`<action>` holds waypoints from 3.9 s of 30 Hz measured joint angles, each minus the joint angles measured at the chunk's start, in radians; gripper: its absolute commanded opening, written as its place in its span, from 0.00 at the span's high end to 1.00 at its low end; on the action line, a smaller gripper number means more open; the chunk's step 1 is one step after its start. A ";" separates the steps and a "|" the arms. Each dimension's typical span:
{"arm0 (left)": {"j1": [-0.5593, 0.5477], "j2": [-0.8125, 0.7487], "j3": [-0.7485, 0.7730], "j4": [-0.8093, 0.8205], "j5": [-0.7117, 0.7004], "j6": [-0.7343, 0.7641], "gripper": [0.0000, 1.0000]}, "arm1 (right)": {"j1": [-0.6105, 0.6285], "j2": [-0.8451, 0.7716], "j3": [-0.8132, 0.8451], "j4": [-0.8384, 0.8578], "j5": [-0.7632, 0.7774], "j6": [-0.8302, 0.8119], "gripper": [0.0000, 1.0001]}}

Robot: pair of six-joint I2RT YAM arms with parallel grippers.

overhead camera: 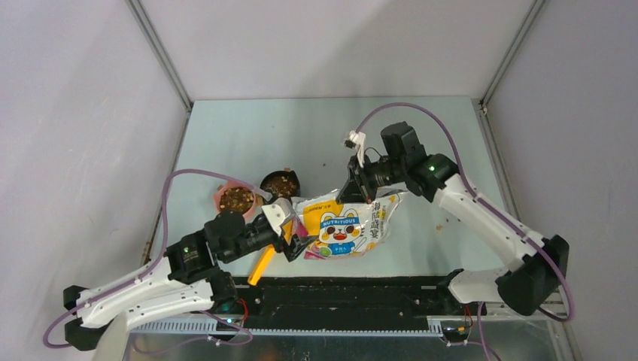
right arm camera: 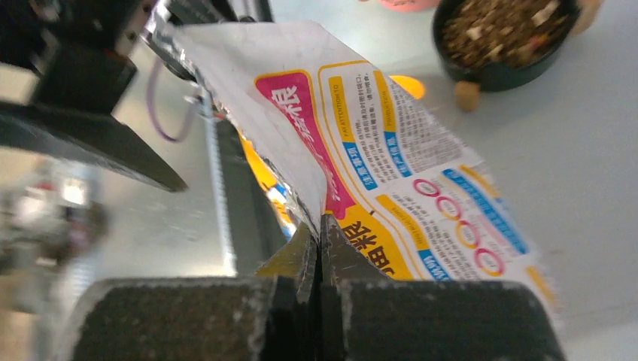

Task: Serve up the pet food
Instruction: Close the pet food bag at the center of the board.

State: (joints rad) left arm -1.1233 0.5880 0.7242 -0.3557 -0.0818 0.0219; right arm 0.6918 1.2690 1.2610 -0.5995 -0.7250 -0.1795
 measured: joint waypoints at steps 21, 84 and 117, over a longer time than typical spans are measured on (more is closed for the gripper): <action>0.288 0.039 -0.066 0.216 0.313 0.145 0.01 | 0.014 0.167 0.169 -0.226 -0.069 0.315 1.00; 0.294 -0.087 -0.163 0.225 0.373 -0.076 1.00 | -0.612 -0.510 -0.507 0.327 -0.488 -0.035 0.37; 0.287 -0.084 -0.133 0.154 0.349 -0.029 1.00 | -0.479 -0.394 -0.424 0.280 -0.466 0.035 1.00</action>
State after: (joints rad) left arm -0.8364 0.5041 0.5911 -0.2016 0.2672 -0.0071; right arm 0.2127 0.8753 0.8368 -0.3191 -1.1912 -0.1444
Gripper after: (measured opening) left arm 0.014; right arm 0.155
